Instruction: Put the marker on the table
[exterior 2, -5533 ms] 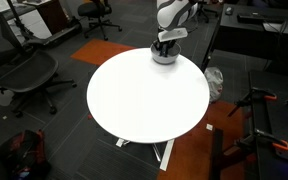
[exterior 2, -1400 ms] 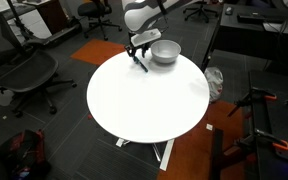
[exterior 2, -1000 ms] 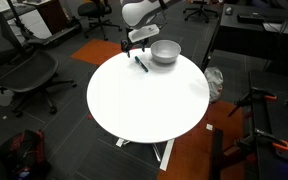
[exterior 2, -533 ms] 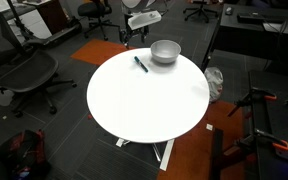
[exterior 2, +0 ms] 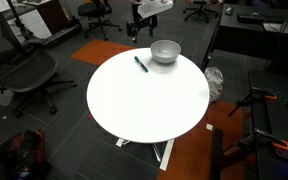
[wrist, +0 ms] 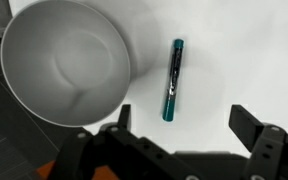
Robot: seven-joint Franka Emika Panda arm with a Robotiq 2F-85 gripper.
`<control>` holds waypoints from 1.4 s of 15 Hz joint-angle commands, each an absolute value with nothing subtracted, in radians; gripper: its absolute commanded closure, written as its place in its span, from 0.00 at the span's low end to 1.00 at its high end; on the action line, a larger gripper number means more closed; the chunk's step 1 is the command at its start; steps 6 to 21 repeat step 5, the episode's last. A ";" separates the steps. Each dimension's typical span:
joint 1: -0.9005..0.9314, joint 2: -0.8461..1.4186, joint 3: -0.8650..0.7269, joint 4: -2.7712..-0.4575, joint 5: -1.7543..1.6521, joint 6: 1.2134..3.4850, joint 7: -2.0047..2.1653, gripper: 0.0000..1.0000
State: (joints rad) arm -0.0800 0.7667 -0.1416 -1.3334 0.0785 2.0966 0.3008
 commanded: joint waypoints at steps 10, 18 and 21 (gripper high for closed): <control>-0.084 0.730 -0.135 -1.385 0.073 2.093 0.300 0.00; -0.084 0.730 -0.135 -1.385 0.073 2.093 0.300 0.00; -0.084 0.730 -0.135 -1.385 0.073 2.093 0.300 0.00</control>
